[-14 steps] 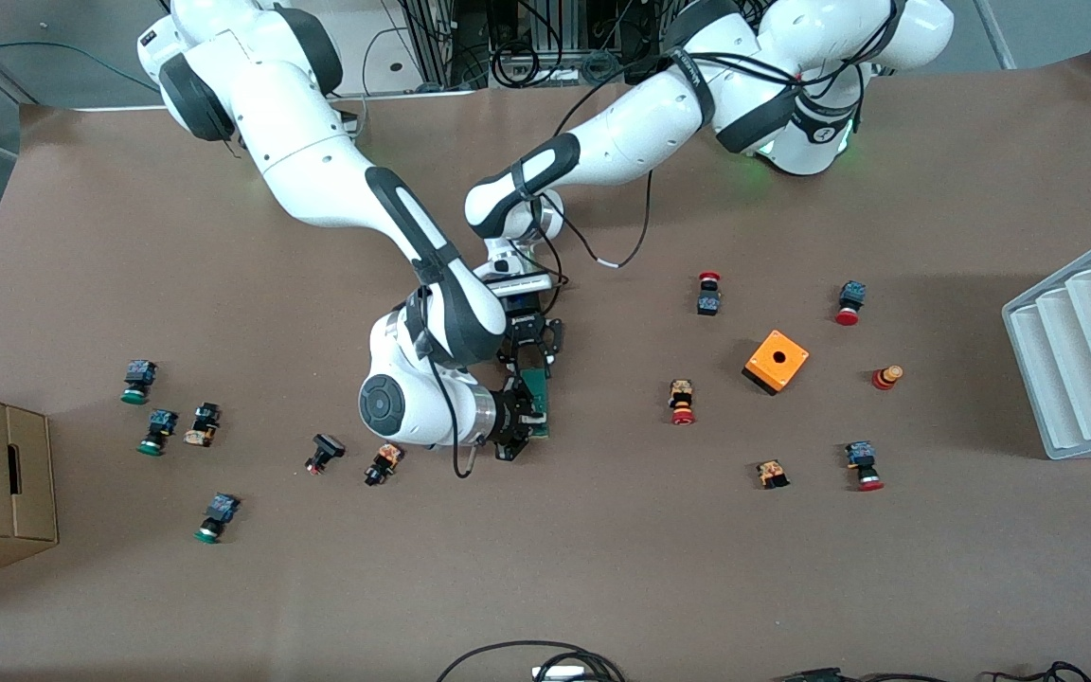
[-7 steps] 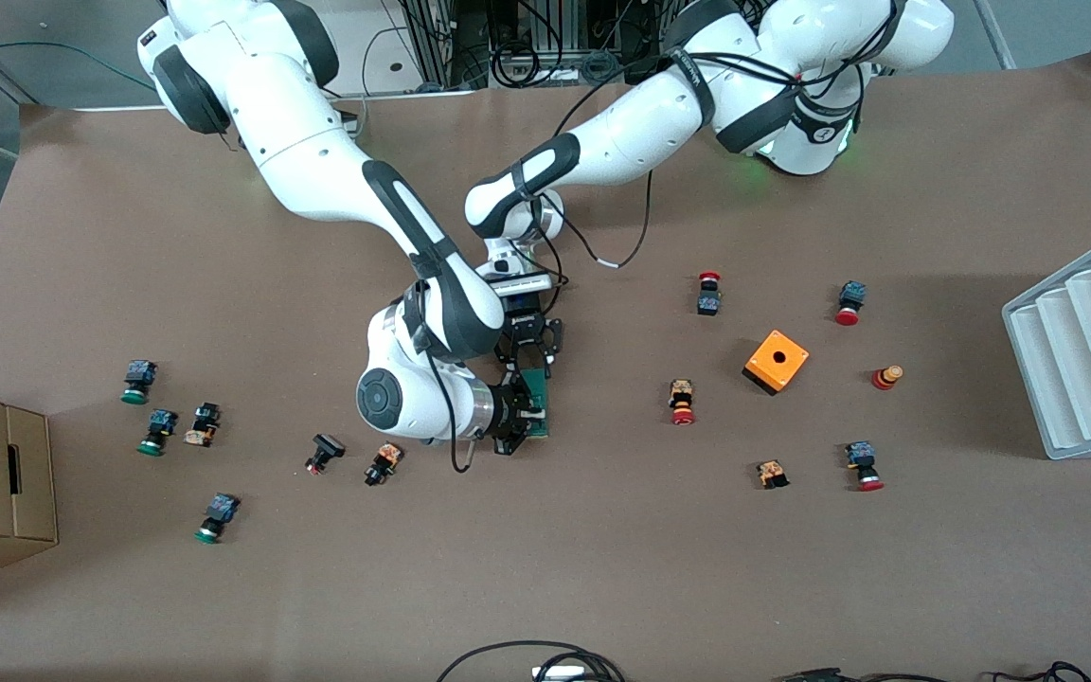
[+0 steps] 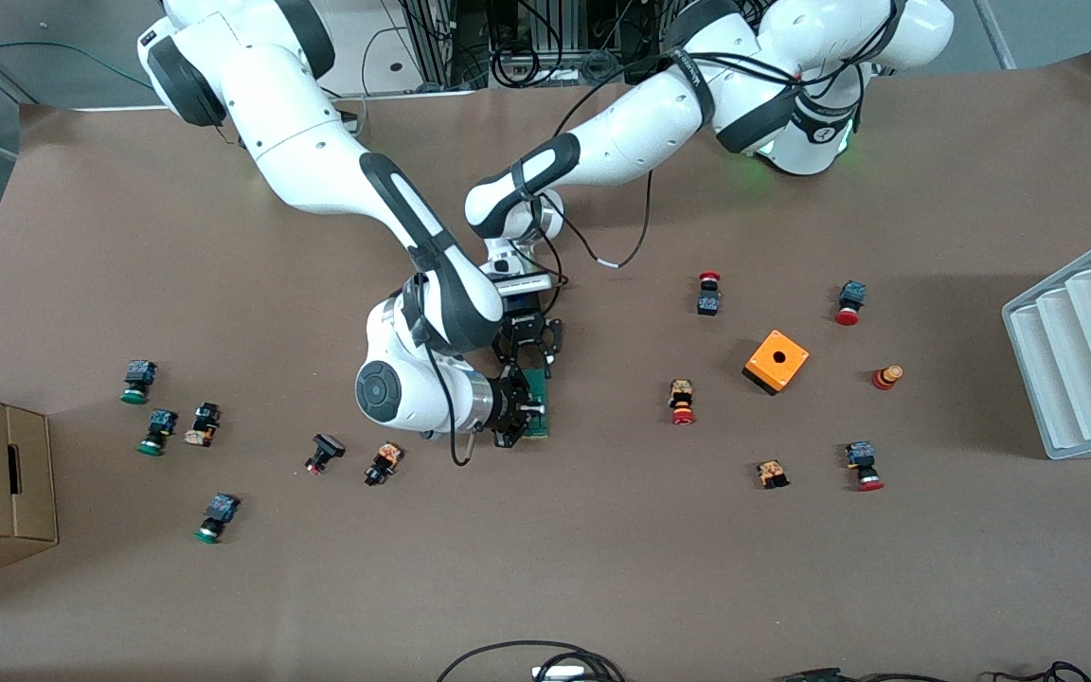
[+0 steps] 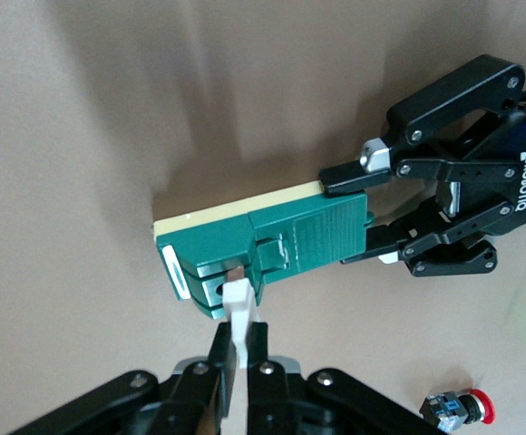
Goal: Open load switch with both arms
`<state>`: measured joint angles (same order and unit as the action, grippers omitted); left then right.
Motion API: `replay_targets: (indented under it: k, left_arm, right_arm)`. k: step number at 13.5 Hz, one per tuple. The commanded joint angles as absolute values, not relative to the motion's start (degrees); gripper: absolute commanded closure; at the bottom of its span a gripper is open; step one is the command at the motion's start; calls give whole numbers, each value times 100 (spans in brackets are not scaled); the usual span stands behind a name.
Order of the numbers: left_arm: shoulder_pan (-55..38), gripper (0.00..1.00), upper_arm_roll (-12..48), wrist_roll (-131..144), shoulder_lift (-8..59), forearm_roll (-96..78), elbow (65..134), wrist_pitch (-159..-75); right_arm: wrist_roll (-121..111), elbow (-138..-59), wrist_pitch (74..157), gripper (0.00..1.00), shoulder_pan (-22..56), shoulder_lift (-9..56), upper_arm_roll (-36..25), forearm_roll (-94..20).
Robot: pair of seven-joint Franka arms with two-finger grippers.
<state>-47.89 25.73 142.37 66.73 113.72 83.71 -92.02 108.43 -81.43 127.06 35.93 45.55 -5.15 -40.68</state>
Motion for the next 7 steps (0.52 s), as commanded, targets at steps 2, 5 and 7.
replay_targets:
  k: [2, 5, 7]
  left_arm:
    - [-4781, 47, 2602, 14194, 6741, 11399, 8323, -9281]
    - [-4773, 47, 2602, 14194, 6741, 11399, 8332, -9281]
    - [-4772, 47, 2602, 14186, 6741, 11399, 8332, -9281]
  right_arm:
    - [10775, -8806, 12884, 90, 3735, 4360, -431, -3955]
    - [10723, -8886, 12955, 90, 3779, 4342, -431, -3946]
    - [10723, -8938, 12999, 90, 3805, 4324, -431, -3946]
